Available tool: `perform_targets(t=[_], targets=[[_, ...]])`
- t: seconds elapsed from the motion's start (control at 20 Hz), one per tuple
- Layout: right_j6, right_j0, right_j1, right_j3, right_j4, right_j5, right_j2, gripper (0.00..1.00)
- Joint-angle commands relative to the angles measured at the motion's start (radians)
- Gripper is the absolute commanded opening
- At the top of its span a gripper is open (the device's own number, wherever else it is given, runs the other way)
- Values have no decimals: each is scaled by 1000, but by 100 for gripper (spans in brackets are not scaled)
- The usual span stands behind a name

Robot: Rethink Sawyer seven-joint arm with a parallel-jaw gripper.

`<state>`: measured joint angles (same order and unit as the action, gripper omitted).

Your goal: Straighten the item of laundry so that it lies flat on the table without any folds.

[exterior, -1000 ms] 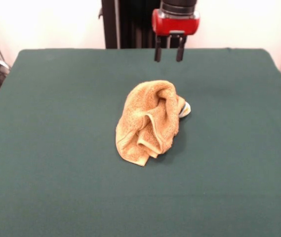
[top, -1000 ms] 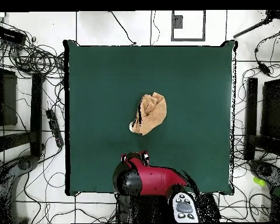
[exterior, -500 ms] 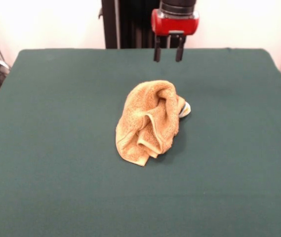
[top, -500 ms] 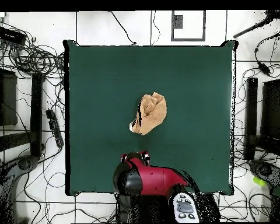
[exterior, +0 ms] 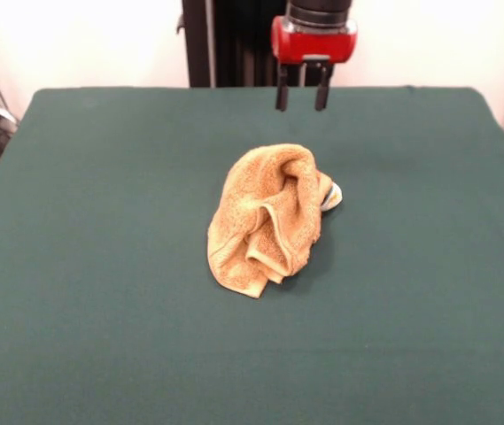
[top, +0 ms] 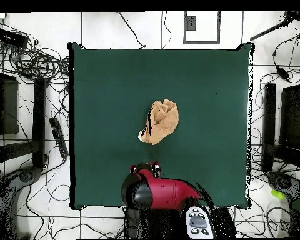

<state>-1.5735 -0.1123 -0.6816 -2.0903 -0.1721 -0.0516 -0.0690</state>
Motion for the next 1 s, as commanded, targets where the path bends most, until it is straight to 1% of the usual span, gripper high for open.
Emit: perform_targets(t=[0.05, 0.3, 0.85, 0.9, 1.0], targets=[[-133, 11, 5, 70, -19, 38, 36, 100], [-136, 10, 17, 69, -23, 52, 33, 100], [-135, 3, -5, 48, -25, 39, 42, 100], [-137, -2, -18, 34, -24, 32, 49, 100], [-148, -10, -98, -44, -19, -7, 59, 100]])
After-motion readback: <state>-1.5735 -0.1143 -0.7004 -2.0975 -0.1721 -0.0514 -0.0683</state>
